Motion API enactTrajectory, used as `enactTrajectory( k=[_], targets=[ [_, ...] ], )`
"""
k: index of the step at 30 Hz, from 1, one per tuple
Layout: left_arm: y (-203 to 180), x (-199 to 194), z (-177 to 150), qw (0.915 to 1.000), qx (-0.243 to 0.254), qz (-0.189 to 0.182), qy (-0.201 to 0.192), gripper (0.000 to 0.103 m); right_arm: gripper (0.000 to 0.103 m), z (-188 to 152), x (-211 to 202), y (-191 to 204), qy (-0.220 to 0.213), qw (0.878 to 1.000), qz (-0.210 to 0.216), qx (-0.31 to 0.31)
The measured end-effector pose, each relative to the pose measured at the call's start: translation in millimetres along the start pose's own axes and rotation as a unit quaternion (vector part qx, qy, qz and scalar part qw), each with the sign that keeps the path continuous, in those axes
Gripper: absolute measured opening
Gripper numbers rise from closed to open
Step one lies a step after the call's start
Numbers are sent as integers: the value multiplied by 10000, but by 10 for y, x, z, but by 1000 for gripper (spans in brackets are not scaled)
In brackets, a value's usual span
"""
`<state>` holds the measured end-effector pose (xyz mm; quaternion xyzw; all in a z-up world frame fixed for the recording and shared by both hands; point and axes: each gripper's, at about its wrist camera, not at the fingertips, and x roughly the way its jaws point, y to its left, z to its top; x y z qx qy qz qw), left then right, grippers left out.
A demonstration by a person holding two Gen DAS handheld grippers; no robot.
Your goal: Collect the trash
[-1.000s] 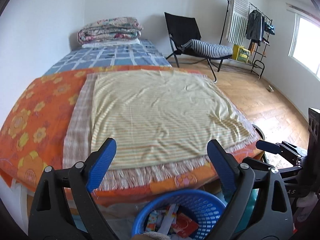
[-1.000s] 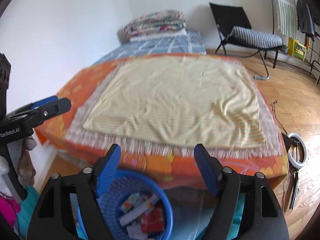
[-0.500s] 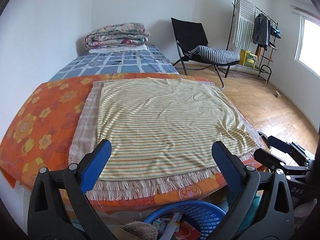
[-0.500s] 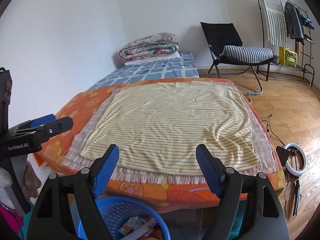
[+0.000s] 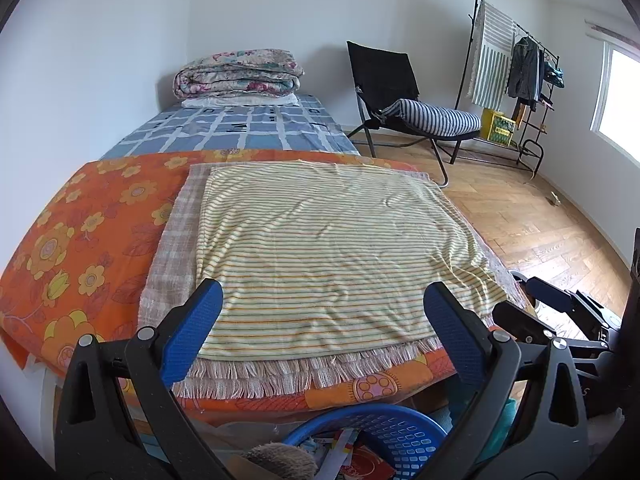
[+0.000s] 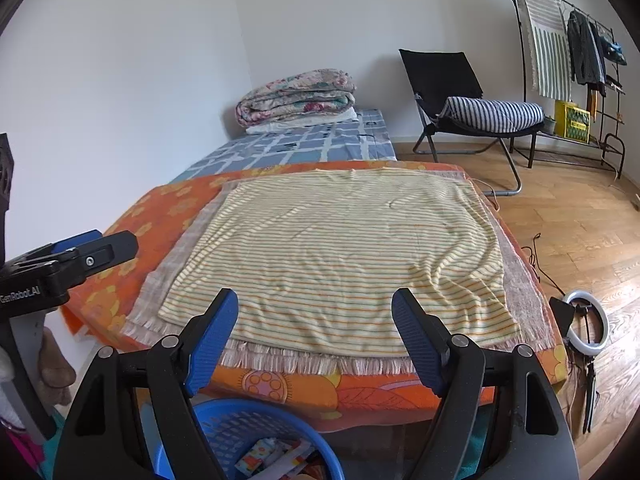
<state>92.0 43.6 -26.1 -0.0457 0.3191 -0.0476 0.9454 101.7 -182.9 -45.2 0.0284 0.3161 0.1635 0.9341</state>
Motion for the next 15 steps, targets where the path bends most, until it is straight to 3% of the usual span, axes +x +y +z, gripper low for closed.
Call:
enactTrajectory(
  k=[15],
  targets=[
    [66, -16, 45, 9999, -134, -13, 21, 102, 79, 34, 56, 45, 95, 9997, -188, -137]
  ],
)
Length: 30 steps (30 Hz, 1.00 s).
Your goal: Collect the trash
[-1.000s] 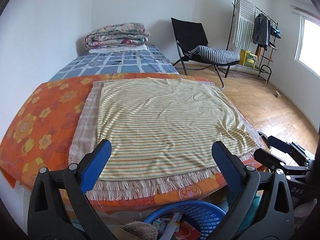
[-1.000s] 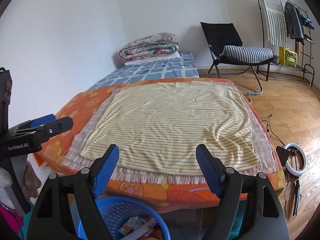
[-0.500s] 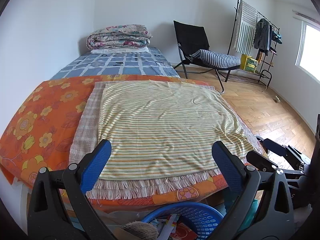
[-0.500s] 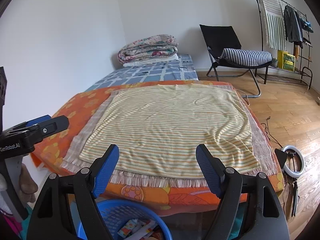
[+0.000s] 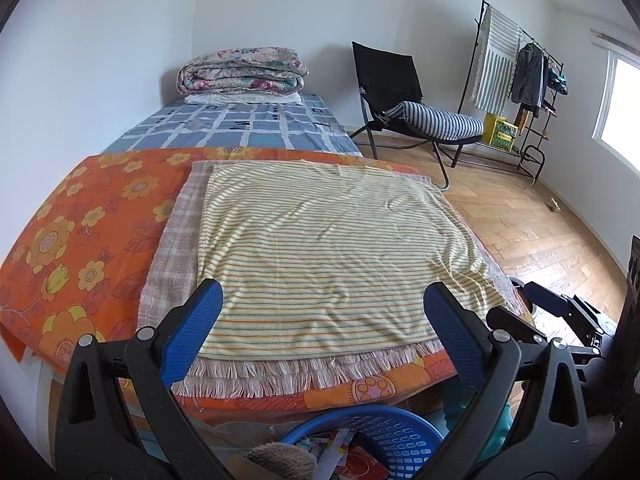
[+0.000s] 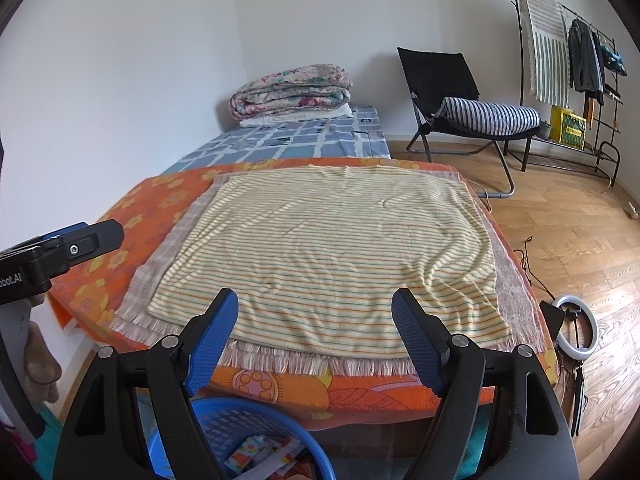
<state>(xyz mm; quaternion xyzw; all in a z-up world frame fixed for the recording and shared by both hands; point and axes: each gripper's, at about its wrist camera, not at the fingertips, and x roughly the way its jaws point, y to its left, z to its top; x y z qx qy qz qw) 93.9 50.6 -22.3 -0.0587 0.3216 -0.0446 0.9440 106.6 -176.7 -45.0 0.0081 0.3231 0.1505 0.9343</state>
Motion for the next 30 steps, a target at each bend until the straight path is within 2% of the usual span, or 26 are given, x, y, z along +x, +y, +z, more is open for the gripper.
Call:
enactTrajectory(
  k=[22, 30],
  targets=[
    [-34, -21, -48, 9999, 133, -6, 40, 102, 79, -22, 1, 2, 105, 9999, 60, 2],
    [15, -27, -70, 9999, 67, 138, 46, 102, 79, -20, 16, 21, 147, 9999, 82, -4]
  ],
)
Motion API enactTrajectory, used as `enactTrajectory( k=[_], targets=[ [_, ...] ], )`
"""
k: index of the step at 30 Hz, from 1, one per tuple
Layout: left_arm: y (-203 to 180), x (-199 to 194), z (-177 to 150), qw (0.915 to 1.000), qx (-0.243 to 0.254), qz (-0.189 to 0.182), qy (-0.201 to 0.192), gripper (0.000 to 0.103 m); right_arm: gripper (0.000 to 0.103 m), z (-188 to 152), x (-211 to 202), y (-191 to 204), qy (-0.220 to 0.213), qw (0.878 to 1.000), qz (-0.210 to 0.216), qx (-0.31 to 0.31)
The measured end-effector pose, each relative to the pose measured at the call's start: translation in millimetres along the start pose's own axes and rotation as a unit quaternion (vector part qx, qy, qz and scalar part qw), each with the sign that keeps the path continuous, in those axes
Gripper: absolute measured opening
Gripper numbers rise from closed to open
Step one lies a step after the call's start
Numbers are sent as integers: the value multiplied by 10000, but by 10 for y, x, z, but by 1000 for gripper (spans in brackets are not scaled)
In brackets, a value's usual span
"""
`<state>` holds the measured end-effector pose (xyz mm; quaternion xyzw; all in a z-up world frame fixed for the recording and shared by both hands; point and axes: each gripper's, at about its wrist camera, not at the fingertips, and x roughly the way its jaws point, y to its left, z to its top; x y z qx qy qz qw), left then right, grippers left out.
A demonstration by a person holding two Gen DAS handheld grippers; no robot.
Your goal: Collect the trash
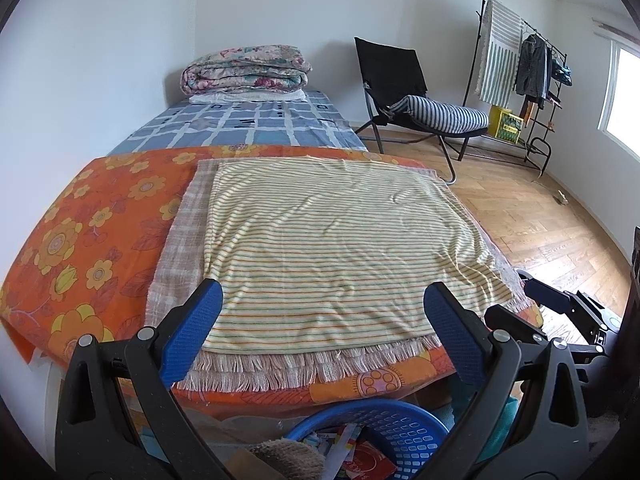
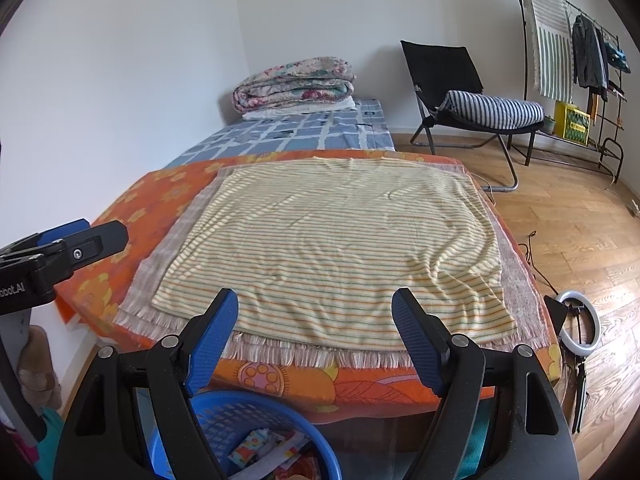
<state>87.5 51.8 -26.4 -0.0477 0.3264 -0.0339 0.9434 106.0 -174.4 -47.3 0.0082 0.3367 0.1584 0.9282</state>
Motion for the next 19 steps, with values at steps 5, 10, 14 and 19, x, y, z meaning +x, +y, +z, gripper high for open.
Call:
enactTrajectory(
  k=[5, 10, 14, 19],
  targets=[
    [24, 5, -1, 10000, 15, 94, 4, 102, 79, 2, 2, 7, 7, 10000, 1, -4],
    [16, 5, 1, 9999, 44, 135, 0, 102, 79, -8, 7, 7, 29, 10000, 9, 1],
    [22, 18, 9, 9998, 78, 165, 7, 102, 79, -26, 40, -5, 82, 10000, -7, 37],
    [59, 48, 19, 9998, 45, 169, 34, 102, 79, -43, 84, -39, 143, 9998, -14, 105]
  ],
)
